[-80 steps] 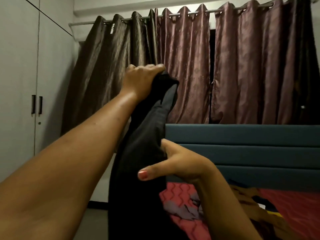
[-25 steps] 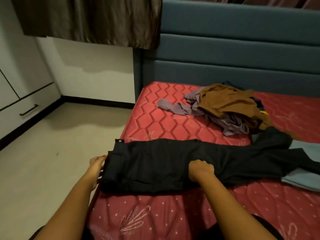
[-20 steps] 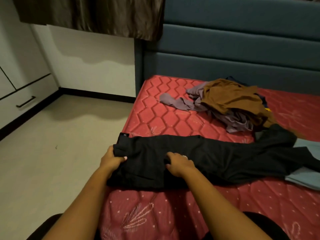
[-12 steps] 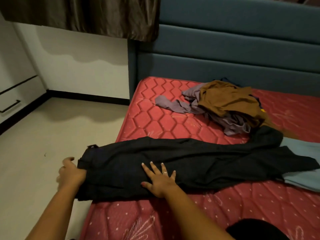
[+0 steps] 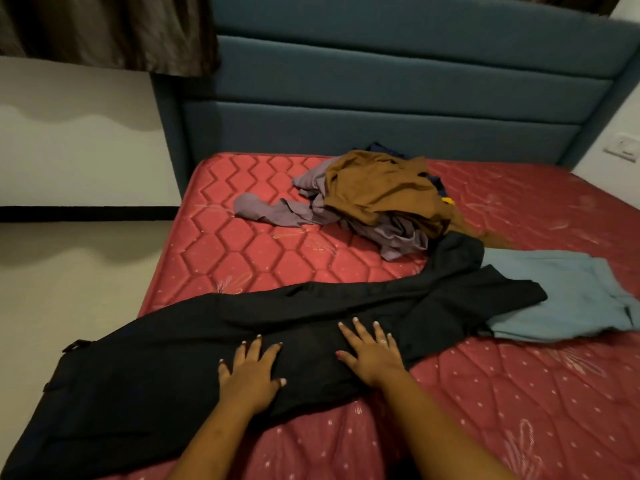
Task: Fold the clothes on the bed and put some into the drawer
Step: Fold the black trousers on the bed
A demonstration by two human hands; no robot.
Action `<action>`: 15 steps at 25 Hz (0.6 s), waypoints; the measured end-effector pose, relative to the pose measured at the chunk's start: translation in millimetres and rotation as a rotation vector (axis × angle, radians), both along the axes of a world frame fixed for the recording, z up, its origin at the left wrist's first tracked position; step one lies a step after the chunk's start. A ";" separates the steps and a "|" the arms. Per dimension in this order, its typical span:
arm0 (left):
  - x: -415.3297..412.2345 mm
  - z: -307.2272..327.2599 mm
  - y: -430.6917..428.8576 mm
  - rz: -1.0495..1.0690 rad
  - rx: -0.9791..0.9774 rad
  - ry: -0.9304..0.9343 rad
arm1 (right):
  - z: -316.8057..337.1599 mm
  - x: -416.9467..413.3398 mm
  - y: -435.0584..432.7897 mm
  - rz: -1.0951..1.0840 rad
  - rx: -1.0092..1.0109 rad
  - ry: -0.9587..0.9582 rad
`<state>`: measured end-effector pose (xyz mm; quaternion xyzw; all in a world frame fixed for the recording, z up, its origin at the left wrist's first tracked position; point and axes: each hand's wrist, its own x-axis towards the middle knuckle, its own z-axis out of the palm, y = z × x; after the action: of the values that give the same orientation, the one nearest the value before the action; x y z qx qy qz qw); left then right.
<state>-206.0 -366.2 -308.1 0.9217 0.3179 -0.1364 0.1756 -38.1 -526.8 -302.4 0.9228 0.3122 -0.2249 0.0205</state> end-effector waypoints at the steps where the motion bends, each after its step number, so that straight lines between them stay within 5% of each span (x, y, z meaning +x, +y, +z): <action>1: 12.0 -0.1 -4.1 -0.017 -0.007 0.011 | 0.9 16.5 -11.8 -0.088 -0.020 0.005; 5: 59.5 11.9 -17.5 -0.113 -0.029 0.011 | 17.3 58.2 -15.0 -0.309 -0.035 -0.111; 10: 122.0 17.7 -54.8 -0.304 0.033 0.017 | 30.9 84.4 -39.5 -0.473 0.028 -0.008; 15: 166.7 9.7 -119.0 -0.422 0.065 -0.022 | 37.2 163.0 -88.3 -0.648 0.095 -0.197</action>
<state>-39.2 -485.1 -298.4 0.9745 0.1199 -0.1497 0.1168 124.9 -615.1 -265.2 0.9912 0.0093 -0.1148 -0.0650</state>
